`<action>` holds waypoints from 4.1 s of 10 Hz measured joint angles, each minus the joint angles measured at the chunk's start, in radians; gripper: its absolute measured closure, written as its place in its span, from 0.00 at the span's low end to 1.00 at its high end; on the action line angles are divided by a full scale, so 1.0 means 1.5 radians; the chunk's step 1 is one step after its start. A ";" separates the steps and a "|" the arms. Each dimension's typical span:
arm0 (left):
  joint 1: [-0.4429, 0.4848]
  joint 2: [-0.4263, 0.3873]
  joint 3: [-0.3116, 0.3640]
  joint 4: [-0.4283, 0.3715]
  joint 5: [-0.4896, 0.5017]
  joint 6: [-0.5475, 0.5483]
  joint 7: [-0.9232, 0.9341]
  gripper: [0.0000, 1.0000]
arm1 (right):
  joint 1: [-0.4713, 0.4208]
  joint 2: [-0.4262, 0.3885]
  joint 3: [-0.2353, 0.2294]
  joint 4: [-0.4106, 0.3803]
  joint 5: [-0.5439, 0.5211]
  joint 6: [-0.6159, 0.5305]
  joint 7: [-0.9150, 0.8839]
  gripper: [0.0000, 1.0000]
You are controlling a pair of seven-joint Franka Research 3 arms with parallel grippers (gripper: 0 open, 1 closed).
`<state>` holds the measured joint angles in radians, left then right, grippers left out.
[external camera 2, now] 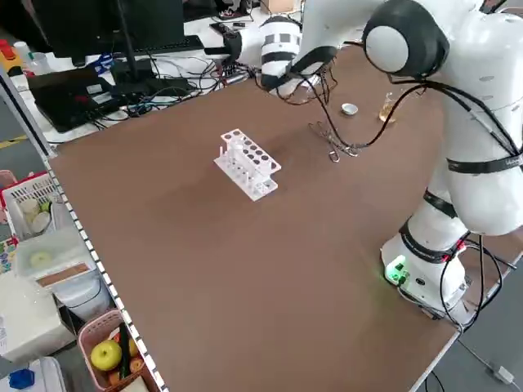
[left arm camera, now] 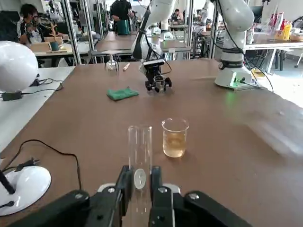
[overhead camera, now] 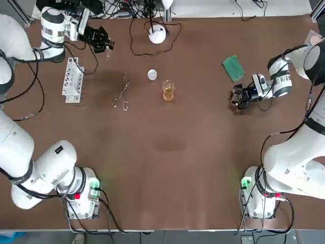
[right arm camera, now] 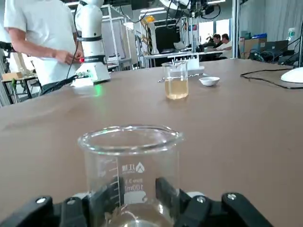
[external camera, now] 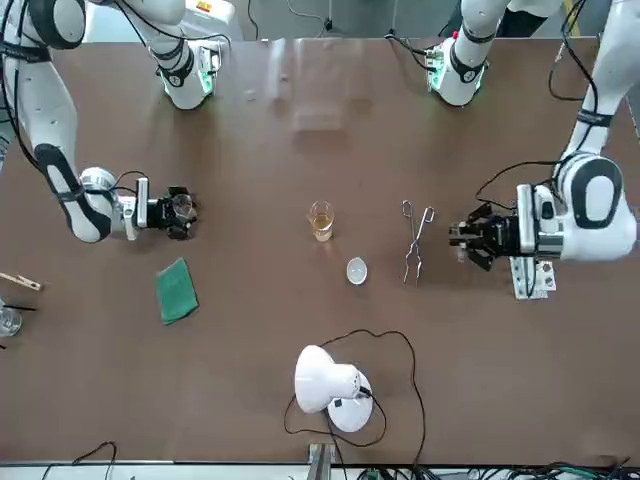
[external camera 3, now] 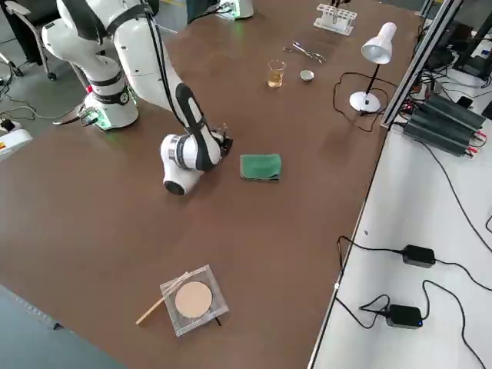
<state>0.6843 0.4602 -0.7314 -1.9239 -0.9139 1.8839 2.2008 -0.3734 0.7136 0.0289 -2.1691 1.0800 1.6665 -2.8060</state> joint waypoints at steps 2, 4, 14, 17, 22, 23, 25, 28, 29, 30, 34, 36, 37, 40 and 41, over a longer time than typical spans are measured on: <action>-0.071 -0.014 0.000 -0.005 -0.010 0.086 -0.035 0.79 | 0.007 0.000 0.010 -0.007 0.024 -0.001 0.009 0.61; -0.127 -0.021 -0.001 -0.005 -0.011 0.146 -0.093 0.79 | 0.014 0.000 0.022 -0.020 0.058 -0.001 0.012 0.61; -0.403 -0.044 0.013 -0.025 0.138 0.463 -0.454 0.79 | 0.165 -0.065 0.027 -0.121 0.297 0.007 0.030 0.61; -0.550 -0.042 0.161 -0.021 0.161 0.470 -0.493 0.79 | 0.229 -0.071 0.028 -0.142 0.393 0.018 0.030 0.61; -0.737 -0.037 0.296 -0.025 0.177 0.470 -0.528 0.79 | 0.292 -0.072 0.063 -0.148 0.525 0.062 0.031 0.61; -0.748 -0.037 0.297 -0.029 0.192 0.470 -0.540 0.79 | 0.292 -0.072 0.082 -0.149 0.549 0.070 0.031 0.61; -0.761 -0.038 0.298 -0.032 0.242 0.470 -0.585 0.79 | 0.293 -0.072 0.111 -0.149 0.584 0.084 0.031 0.61; -0.762 -0.038 0.300 -0.034 0.326 0.469 -0.657 0.79 | 0.293 -0.072 0.124 -0.149 0.603 0.092 0.031 0.61; -0.763 -0.038 0.300 -0.035 0.356 0.469 -0.689 0.79 | 0.293 -0.072 0.124 -0.149 0.603 0.092 0.031 0.61; -0.767 -0.038 0.299 -0.034 0.400 0.464 -0.735 0.79 | 0.293 -0.072 0.124 -0.149 0.604 0.094 0.031 0.61; -0.788 -0.042 0.299 -0.013 0.520 0.405 -0.872 0.79 | 0.293 -0.072 0.124 -0.149 0.611 0.100 0.032 0.61; -0.793 -0.042 0.299 -0.011 0.577 0.389 -0.929 0.79 | 0.293 -0.072 0.124 -0.149 0.611 0.100 0.032 0.61; -0.793 -0.042 0.299 -0.009 0.588 0.385 -0.938 0.79 | 0.293 -0.072 0.124 -0.149 0.611 0.100 0.032 0.61; -0.797 -0.039 0.300 -0.002 0.633 0.384 -0.982 0.79 | 0.293 -0.072 0.124 -0.150 0.611 0.100 0.032 0.61; -0.801 -0.038 0.300 0.000 0.639 0.383 -0.988 0.79 | 0.293 -0.072 0.124 -0.150 0.611 0.100 0.032 0.61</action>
<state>-0.5168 0.4028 -0.2819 -1.9243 0.0451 2.4584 0.7186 0.0665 0.6050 0.2148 -2.3942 1.9968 1.8167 -2.7586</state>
